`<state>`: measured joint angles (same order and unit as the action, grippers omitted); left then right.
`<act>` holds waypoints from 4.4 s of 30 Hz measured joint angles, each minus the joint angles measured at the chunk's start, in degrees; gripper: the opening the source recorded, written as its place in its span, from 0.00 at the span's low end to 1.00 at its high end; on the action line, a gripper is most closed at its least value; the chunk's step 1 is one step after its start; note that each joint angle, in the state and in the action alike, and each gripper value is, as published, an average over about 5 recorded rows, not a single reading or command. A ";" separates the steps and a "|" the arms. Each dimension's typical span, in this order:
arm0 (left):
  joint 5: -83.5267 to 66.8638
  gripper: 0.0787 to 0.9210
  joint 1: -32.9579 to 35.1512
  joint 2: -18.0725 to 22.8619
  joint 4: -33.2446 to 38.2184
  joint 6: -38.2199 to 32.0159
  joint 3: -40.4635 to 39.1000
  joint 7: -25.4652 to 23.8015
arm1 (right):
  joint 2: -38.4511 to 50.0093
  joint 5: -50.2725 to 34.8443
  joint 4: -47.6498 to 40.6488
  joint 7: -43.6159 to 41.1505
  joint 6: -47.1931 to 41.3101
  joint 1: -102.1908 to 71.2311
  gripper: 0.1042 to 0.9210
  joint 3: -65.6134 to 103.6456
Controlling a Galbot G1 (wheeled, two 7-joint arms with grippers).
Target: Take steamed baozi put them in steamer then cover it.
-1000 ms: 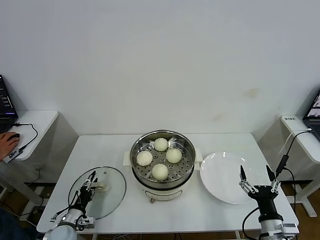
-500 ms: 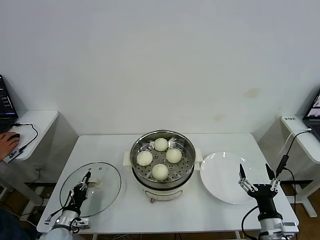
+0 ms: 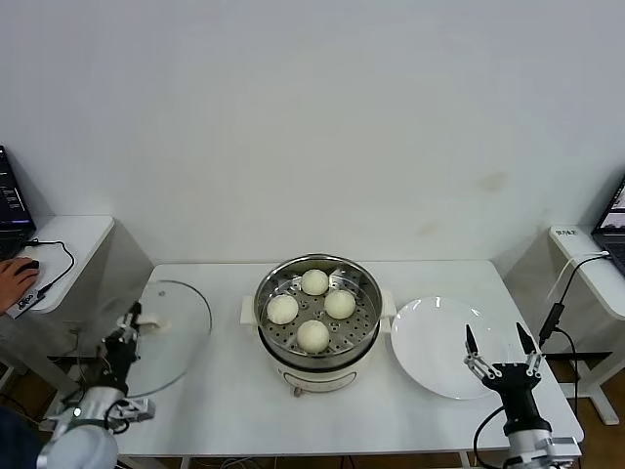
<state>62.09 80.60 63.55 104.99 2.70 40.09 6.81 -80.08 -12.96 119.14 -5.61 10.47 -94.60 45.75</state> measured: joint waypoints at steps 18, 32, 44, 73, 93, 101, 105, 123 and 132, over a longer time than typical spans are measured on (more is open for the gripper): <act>-10.24 0.07 -14.56 -10.04 11.15 20.81 -21.42 -9.81 | -2.14 7.56 -3.46 0.68 0.86 1.54 0.88 0.06; 6.20 0.07 -29.06 0.47 6.36 29.21 -40.39 -21.61 | -3.45 12.74 -6.48 1.15 0.21 3.68 0.88 -1.67; 16.60 0.07 -31.89 12.54 1.27 31.21 -45.88 -26.51 | -4.02 14.86 -7.55 1.22 0.11 4.14 0.88 -2.87; 26.74 0.07 -27.85 21.22 -4.18 29.37 -45.14 -26.00 | -3.97 14.99 -7.96 1.12 0.03 4.60 0.88 -5.03; 27.05 0.29 -26.65 22.58 -4.67 28.43 -44.98 -24.00 | -3.83 14.88 -8.04 0.97 0.02 4.60 0.88 -5.51; 25.43 0.57 -25.11 21.32 -1.97 28.17 -45.78 -23.32 | -3.76 14.88 -8.10 0.92 0.04 4.42 0.88 -5.62; 24.16 0.70 -23.78 19.71 0.51 27.86 -45.58 -22.75 | -3.64 14.84 -8.11 0.92 0.09 4.22 0.88 -5.46; -2.26 0.88 -6.91 7.68 19.09 17.98 -33.75 -8.03 | -2.75 13.81 -8.13 0.86 0.33 3.38 0.88 -5.55; -36.35 0.88 8.65 7.50 21.39 4.46 -17.27 3.48 | -1.19 11.11 -7.08 0.21 0.31 1.88 0.88 -6.04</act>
<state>25.74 89.25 71.05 126.38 7.16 22.82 10.29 -81.27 -1.85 112.06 -5.40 10.78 -92.72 39.71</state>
